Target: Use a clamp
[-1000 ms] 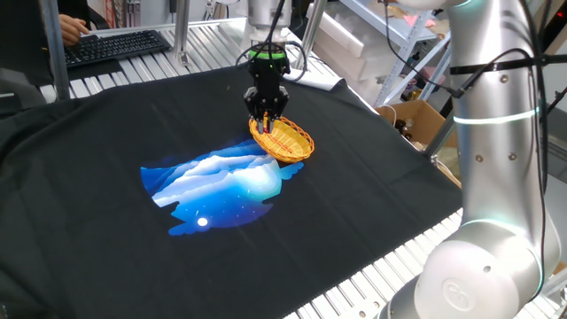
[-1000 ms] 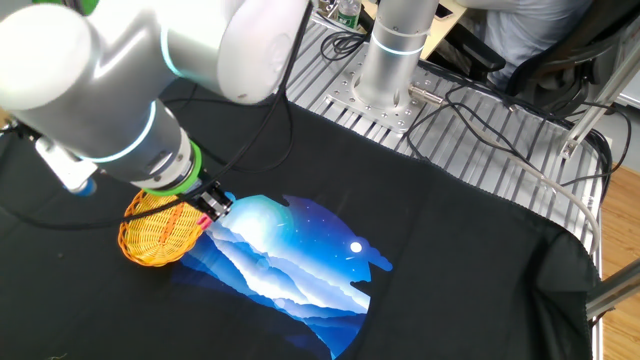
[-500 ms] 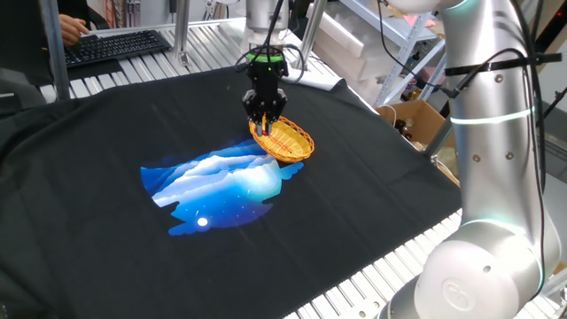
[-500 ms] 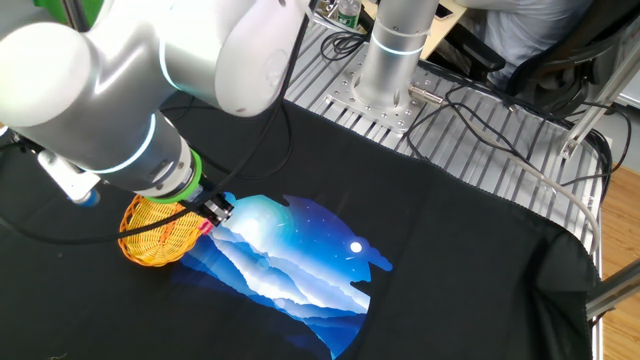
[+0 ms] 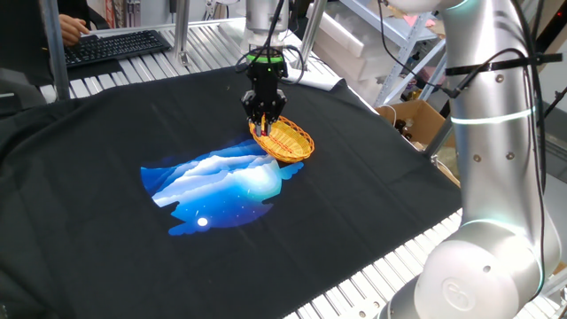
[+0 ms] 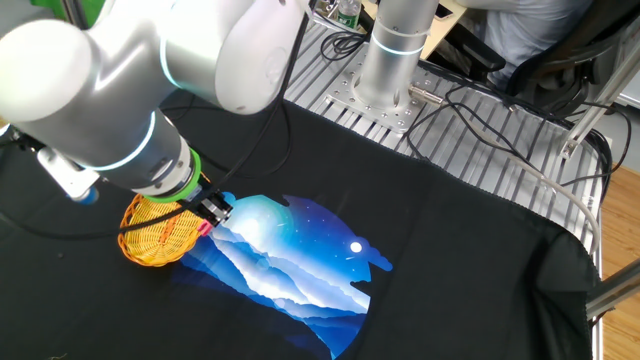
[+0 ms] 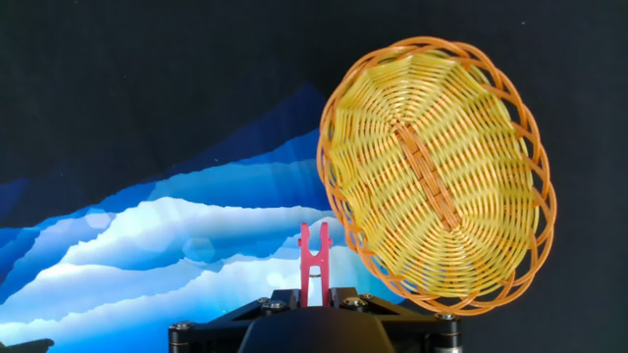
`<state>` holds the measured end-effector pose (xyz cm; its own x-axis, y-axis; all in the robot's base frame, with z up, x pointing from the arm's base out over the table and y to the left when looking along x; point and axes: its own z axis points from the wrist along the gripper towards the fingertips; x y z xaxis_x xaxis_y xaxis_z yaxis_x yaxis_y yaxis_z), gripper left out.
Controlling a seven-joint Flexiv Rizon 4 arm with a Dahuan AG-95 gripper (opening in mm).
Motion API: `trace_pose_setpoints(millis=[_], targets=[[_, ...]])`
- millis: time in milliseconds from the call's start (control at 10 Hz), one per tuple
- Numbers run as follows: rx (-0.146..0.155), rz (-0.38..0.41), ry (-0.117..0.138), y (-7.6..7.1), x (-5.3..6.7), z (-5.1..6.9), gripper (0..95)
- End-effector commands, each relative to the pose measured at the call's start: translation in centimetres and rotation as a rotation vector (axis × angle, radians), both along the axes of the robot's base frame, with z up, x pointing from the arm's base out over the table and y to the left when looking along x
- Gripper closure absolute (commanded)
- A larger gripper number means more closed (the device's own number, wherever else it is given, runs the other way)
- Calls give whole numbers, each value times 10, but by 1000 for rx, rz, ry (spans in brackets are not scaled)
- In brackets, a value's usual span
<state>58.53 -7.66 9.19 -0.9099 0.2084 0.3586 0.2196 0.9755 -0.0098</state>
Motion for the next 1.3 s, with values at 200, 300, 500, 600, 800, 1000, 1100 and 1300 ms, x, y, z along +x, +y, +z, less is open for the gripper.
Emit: trace_pose_setpoints(millis=[200, 300, 500, 600, 800, 1000, 1100, 1300], targets=[[-18, -18, -23, 0, -1, 0, 950], [-36, -30, -20, 0, -1, 0, 950], [-46, -56, -20, 0, -1, 0, 950], [-53, -75, -20, 0, -1, 0, 950], [-57, -85, -21, 0, -1, 0, 950], [-55, -85, -16, 0, -1, 0, 950], [-55, -85, -16, 0, -1, 0, 950], [-49, -77, -5, 0, -1, 0, 950]])
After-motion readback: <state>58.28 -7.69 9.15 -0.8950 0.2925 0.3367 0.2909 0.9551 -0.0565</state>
